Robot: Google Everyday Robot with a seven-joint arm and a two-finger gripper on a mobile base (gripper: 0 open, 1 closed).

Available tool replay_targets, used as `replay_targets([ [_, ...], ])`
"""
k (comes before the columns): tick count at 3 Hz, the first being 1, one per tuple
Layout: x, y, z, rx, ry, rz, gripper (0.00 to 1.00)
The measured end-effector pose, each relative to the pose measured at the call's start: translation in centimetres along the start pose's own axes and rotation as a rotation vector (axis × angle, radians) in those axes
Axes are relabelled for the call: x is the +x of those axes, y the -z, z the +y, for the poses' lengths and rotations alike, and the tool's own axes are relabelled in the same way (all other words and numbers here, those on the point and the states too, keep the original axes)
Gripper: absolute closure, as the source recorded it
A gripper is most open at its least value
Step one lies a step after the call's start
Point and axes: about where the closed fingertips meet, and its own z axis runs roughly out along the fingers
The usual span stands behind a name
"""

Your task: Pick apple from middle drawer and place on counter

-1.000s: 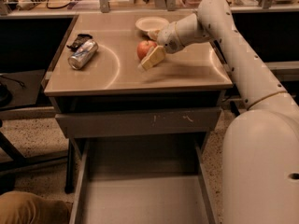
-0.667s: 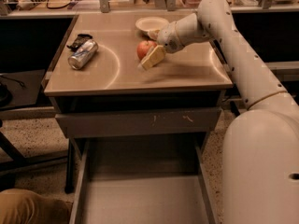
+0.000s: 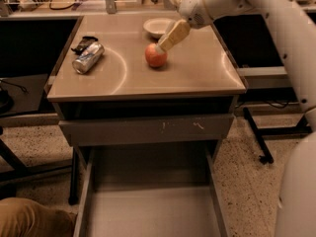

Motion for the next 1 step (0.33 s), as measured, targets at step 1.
replay_targets([
  [1, -1.74, 0.75, 0.25, 0.008, 0.020, -0.003, 0.00],
])
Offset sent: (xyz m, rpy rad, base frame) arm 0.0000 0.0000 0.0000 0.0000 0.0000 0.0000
